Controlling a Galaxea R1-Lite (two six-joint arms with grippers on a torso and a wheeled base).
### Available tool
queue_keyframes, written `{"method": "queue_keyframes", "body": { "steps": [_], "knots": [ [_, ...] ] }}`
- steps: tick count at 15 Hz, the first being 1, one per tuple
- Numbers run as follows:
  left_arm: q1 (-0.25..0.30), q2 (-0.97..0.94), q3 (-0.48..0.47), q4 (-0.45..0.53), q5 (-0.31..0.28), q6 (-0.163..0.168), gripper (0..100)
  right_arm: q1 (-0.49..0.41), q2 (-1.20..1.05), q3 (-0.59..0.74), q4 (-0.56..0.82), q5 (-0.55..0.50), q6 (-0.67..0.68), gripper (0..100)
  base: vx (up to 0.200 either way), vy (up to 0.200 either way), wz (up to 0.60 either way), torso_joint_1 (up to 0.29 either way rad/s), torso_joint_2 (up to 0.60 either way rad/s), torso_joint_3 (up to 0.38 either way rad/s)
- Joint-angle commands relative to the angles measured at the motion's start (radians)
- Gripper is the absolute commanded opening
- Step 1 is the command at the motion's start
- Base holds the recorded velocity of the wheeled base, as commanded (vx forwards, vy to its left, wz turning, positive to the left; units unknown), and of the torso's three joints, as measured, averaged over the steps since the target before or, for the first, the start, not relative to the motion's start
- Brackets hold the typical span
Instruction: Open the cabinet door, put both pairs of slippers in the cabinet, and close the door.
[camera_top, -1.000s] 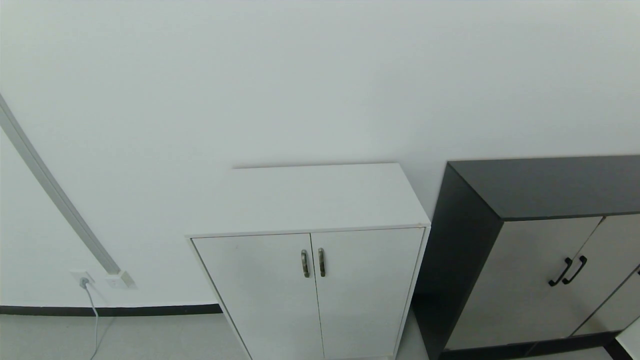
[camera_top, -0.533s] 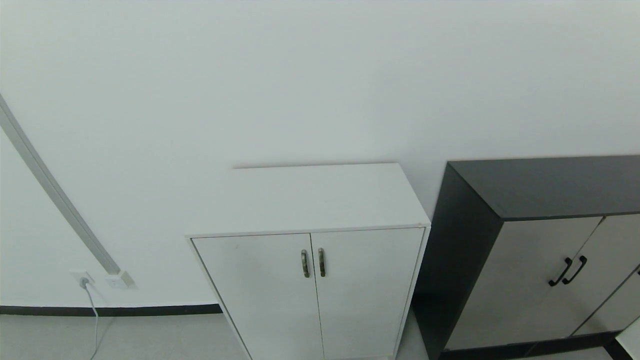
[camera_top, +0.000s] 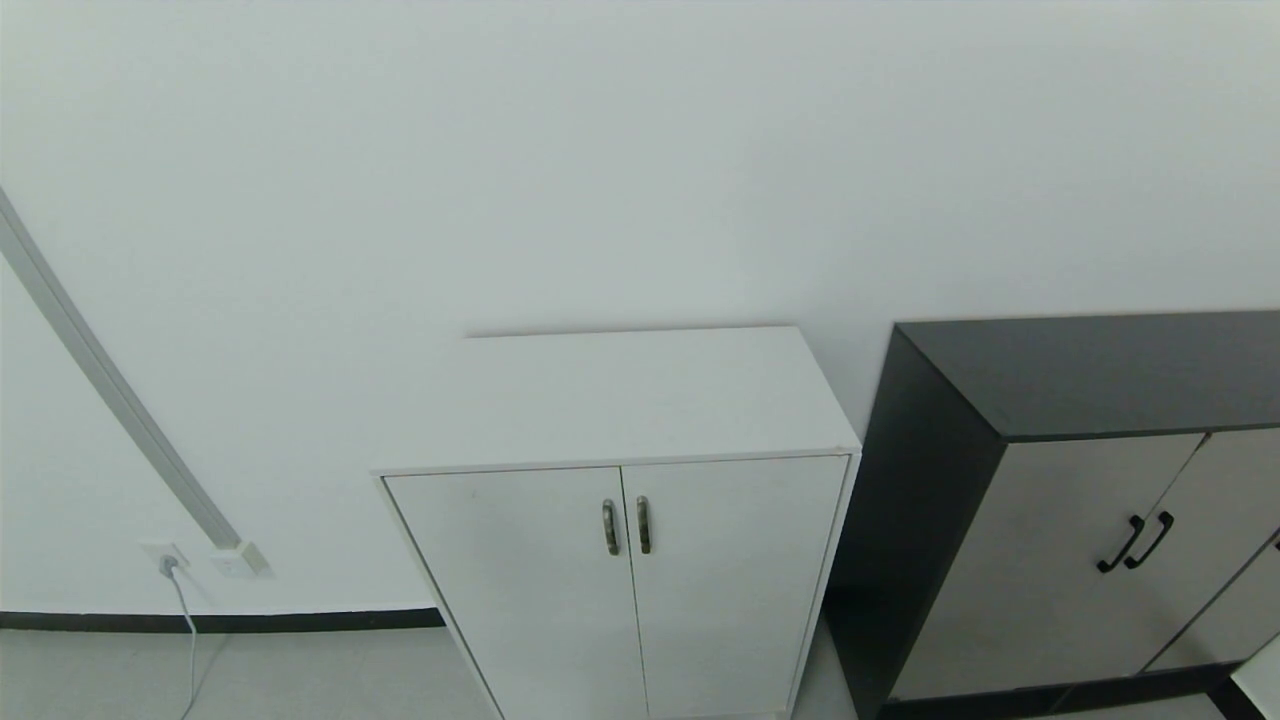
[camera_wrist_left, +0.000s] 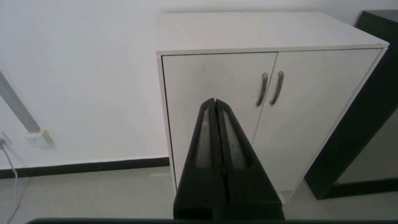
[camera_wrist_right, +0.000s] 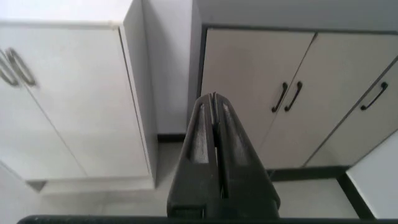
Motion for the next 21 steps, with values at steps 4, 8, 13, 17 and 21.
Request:
{"method": "queue_keyframes", "body": {
  "steps": [4,8,13,17,21],
  "knots": [
    [0.0,0.0,0.0,0.0,0.0,-0.001,0,-0.023,-0.078,0.015,0.032,0.047,0.09,0,0.0,0.0,0.0,0.0,0.0,0.0],
    [0.0,0.0,-0.002,0.0,0.002,-0.002,0,-0.023,-0.078,0.015,0.025,0.106,0.082,0,0.0,0.0,0.0,0.0,0.0,0.0],
    [0.001,0.0,0.0,0.0,0.005,-0.001,0,-0.023,-0.078,0.015,0.023,0.106,0.082,0,0.0,0.0,0.0,0.0,0.0,0.0],
    [0.0,0.0,0.0,0.0,0.005,-0.001,0,-0.023,-0.078,0.015,0.023,0.106,0.085,0,0.0,0.0,0.0,0.0,0.0,0.0],
    [0.001,0.0,0.0,0.0,0.005,-0.001,0,-0.023,-0.078,0.015,0.023,0.105,0.082,0,0.0,0.0,0.0,0.0,0.0,0.0]
  ]
}}
